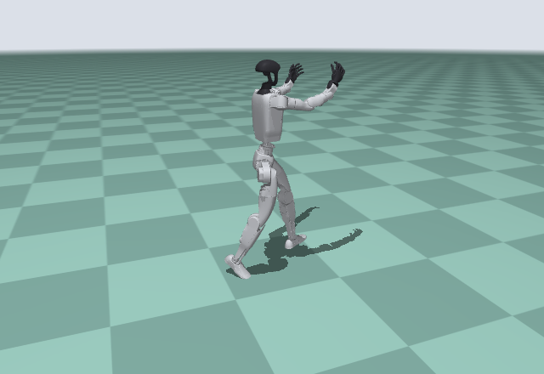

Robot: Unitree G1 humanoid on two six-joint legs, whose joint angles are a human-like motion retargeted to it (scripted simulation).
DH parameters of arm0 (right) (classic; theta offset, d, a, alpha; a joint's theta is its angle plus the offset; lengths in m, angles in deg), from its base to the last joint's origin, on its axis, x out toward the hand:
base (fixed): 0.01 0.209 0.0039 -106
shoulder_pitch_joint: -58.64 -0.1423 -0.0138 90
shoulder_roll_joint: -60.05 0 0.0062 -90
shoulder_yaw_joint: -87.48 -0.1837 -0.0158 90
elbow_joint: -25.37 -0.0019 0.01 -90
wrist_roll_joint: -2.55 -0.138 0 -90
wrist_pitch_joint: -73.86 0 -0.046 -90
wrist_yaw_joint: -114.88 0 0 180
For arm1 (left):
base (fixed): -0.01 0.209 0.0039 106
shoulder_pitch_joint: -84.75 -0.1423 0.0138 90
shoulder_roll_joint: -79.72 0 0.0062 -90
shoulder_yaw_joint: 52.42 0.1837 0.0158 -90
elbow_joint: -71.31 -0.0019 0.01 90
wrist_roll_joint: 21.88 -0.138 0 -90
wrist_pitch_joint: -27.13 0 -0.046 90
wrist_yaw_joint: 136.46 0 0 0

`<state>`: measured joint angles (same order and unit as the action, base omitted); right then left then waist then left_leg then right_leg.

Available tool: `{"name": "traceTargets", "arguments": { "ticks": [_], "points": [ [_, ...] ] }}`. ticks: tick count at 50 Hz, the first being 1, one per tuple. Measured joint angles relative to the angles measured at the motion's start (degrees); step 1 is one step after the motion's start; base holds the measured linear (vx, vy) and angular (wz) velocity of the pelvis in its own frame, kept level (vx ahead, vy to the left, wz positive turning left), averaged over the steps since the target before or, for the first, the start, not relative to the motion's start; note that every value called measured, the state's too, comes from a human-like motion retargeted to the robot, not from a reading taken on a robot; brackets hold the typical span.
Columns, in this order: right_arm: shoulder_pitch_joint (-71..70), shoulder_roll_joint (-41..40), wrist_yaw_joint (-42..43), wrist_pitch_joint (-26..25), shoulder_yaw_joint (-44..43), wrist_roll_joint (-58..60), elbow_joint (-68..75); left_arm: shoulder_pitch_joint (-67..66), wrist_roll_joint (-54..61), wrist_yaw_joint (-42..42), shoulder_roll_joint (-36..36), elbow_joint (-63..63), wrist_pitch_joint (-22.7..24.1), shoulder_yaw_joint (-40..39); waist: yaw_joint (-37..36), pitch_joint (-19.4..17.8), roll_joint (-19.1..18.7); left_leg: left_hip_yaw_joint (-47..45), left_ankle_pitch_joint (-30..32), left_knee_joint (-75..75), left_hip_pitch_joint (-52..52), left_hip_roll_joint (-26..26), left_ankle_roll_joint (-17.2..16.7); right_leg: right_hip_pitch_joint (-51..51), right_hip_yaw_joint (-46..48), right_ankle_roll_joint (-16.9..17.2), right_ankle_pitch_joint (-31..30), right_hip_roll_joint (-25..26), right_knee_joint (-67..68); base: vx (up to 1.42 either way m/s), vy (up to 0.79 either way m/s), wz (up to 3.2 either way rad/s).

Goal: Kungfu

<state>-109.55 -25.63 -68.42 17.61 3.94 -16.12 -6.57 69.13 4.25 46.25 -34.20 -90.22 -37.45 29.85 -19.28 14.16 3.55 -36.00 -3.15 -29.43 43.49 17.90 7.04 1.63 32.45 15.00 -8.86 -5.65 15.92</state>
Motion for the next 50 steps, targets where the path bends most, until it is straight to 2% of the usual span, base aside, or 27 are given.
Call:
{"name": "traceTargets", "arguments": {
  "ticks": [2,5,7,9,12,14,17,20,22,25,26,28,30,32,33,35,37,39,42,46,48,50],
  "points": [
    [0.3,-0.4,-0.8,-0.3,-0.7,-0.4,0.4,-0.4,-0.9,2.1,-0.3,1.4,2.3,0.6,1.4,0.8,-1.2,2.4,-0.8,-0.6,-0.3,0.3,-1.4,1.6,-5.0,0.0,-2.3,3.4,3.9,0.65,-0.01,1.09],
    [0.9,-0.1,0.9,-0.3,-1.4,-1.1,1.3,-1.1,-2.7,2.8,0.8,2.9,2.5,0.5,4.0,-0.1,-2.7,7.7,0.2,-1.1,-0.8,2.0,-6.8,4.7,-14.8,0.0,6.7,13.4,11.3,0.45,-0.49,1.53],
    [1.9,0.4,3.0,-0.4,-2.2,-1.7,1.6,-1.3,-2.2,1.3,2.3,3.0,1.5,0.9,6.9,-0.5,-3.6,11.9,-0.8,-1.1,-1.7,-0.3,-9.0,4.7,-17.2,0.0,8.9,17.1,12.6,0.71,-0.12,2.13],
    [4.1,0.6,4.3,-0.9,-3.0,-3.0,1.4,-1.9,-2.6,0.0,4.4,2.4,0.7,1.0,9.5,-0.1,-3.9,15.0,-2.1,0.3,-3.4,-4.1,-8.6,4.2,-17.0,0.0,9.9,15.6,12.4,0.67,0.37,1.94],
    [10.4,1.1,3.5,-1.0,-4.0,-2.7,0.5,-4.8,-4.9,-1.4,8.7,-0.2,0.4,1.3,12.6,1.1,-2.6,17.1,-3.5,4.3,-9.1,-13.2,-4.9,2.6,-19.3,0.0,12.0,9.4,10.0,0.71,0.57,1.85],
    [16.2,1.5,2.4,-0.8,-5.4,0.8,0.3,-7.9,-7.8,-2.3,11.5,-3.1,1.1,2.4,14.4,0.6,-0.8,18.1,-2.9,8.1,-14.4,-19.3,-2.5,3.2,-22.8,-0.8,15.8,5.7,9.7,0.60,0.29,1.62],
    [25.9,0.5,1.5,-1.0,-9.5,11.1,0.7,-13.3,-14.9,-3.2,14.5,-8.3,1.1,4.3,16.8,-0.4,-0.1,20.5,-2.4,11.5,-19.8,-23.4,-0.3,8.6,-28.2,-5.6,19.5,4.3,7.7,0.41,0.05,0.98],
    [36.1,-1.5,1.8,-3.5,-13.8,24.4,4.5,-20.5,-20.9,-6.1,17.8,-14.0,-0.5,4.9,20.9,-3.0,-1.9,23.7,-1.7,15.0,-25.8,-25.8,1.2,15.2,-30.1,-11.3,18.0,2.9,3.2,0.23,0.05,0.92],
    [42.8,-4.1,5.5,-10.0,-16.9,34.1,10.2,-25.6,-23.1,-10.0,20.5,-17.8,-1.9,4.2,24.9,-5.2,-3.0,25.9,-1.2,16.9,-29.3,-27.0,1.8,19.7,-29.5,-14.1,11.7,1.4,-1.1,0.16,0.03,0.96],
    [52.5,-6.9,8.1,-21.6,-22.1,44.4,22.2,-32.5,-22.4,-13.8,26.5,-21.7,-2.0,3.7,31.5,-9.7,-3.9,29.8,-0.9,19.5,-35.2,-28.5,3.1,25.5,-27.0,-13.4,-0.7,-1.1,-8.4,0.11,-0.03,1.00],
    [55.4,-6.9,7.2,-26.5,-23.9,47.1,28.0,-34.3,-21.2,-13.5,29.1,-22.4,-1.6,4.0,33.0,-11.3,-4.4,30.7,-0.9,20.2,-36.8,-28.5,3.7,27.6,-25.9,-14.0,-2.0,-1.1,-10.5,0.06,-0.04,0.77],
    [61.7,-5.7,1.8,-36.6,-24.2,50.7,37.8,-37.3,-17.2,-12.8,34.7,-23.5,-1.1,5.5,35.5,-14.1,-5.8,32.4,-0.9,21.5,-39.2,-27.7,4.8,32.0,-24.2,-15.8,-1.3,-0.5,-14.3,0.03,-0.03,0.53],
    [71.9,-3.8,-8.6,-47.1,-20.8,54.8,39.3,-39.2,-9.5,-14.2,40.2,-24.1,-1.5,9.0,37.6,-16.4,-7.2,34.3,-1.3,22.6,-41.2,-27.0,5.6,36.3,-24.0,-15.9,3.2,-0.3,-16.5,0.06,-0.03,0.47],
    [83.6,-4.0,-10.5,-53.5,-18.8,58.8,39.3,-42.1,-0.6,-17.8,45.1,-23.3,-3.0,13.6,38.0,-17.2,-8.0,34.7,-1.8,23.1,-42.4,-27.0,6.3,40.2,-25.4,-18.9,4.0,0.6,-15.1,0.23,-0.09,0.18],
    [89.4,-4.8,-8.5,-55.4,-17.8,59.2,39.3,-43.7,3.1,-19.5,47.2,-22.4,-4.1,15.8,38.3,-17.4,-8.1,34.9,-2.1,23.1,-42.8,-27.1,6.5,41.6,-25.4,-20.1,2.8,0.6,-13.7,0.25,-0.12,0.16],
    [100.4,-6.9,-2.9,-55.9,-20.2,60.4,39.3,-47.4,7.7,-21.9,50.5,-19.6,-6.9,19.9,39.7,-17.0,-8.4,35.7,-2.8,22.7,-42.9,-27.3,6.5,44.0,-26.8,-20.9,1.5,0.7,-10.3,0.24,-0.16,0.26],
    [109.1,-8.7,-2.3,-52.6,-23.9,60.2,39.3,-49.4,8.3,-22.4,50.5,-14.6,-7.5,24.8,40.9,-16.2,-8.0,36.1,-3.4,22.2,-42.8,-27.9,6.4,45.4,-31.0,-20.4,-0.9,1.9,-7.4,0.20,-0.18,0.28],
    [115.6,-9.8,-5.9,-50.3,-27.6,58.7,39.3,-49.5,2.5,-21.7,49.3,-12.0,-5.1,27.5,42.5,-15.8,-7.7,36.9,-4.3,21.2,-42.9,-27.8,5.9,44.3,-33.0,-19.4,-3.2,2.7,-7.2,0.18,-0.16,0.23],
    [122.0,-10.1,-10.7,-50.1,-31.9,53.6,39.3,-49.2,-7.0,-22.5,47.7,-9.9,-5.0,27.6,42.2,-13.9,-6.9,36.5,-5.6,20.8,-42.5,-28.3,5.1,43.0,-34.5,-17.8,-2.8,3.8,-8.0,0.26,-0.21,-0.40],
    [122.7,-9.8,-6.9,-51.5,-36.2,45.1,39.3,-49.4,-9.3,-26.3,46.2,-9.2,-4.9,26.4,41.1,-10.0,-6.4,35.4,-6.9,20.5,-40.2,-29.4,4.3,42.2,-30.9,-16.2,-0.2,3.3,-7.3,0.19,-0.14,-0.47],
    [120.4,-9.6,-5.8,-49.3,-37.2,42.9,39.3,-49.5,-8.4,-26.3,46.0,-9.1,-3.9,26.1,40.8,-9.4,-6.4,35.1,-7.5,20.4,-39.7,-29.6,4.1,41.4,-31.1,-15.8,-0.1,3.5,-6.8,0.18,-0.13,-0.32],
    [116.8,-8.9,-6.9,-44.7,-37.0,42.7,39.3,-49.7,-8.3,-26.2,46.0,-8.9,-2.3,25.3,41.2,-9.3,-6.8,34.9,-7.9,20.6,-39.7,-29.6,4.0,40.4,-32.0,-14.7,-0.2,3.6,-6.3,0.17,-0.08,-0.06]
  ]
}}
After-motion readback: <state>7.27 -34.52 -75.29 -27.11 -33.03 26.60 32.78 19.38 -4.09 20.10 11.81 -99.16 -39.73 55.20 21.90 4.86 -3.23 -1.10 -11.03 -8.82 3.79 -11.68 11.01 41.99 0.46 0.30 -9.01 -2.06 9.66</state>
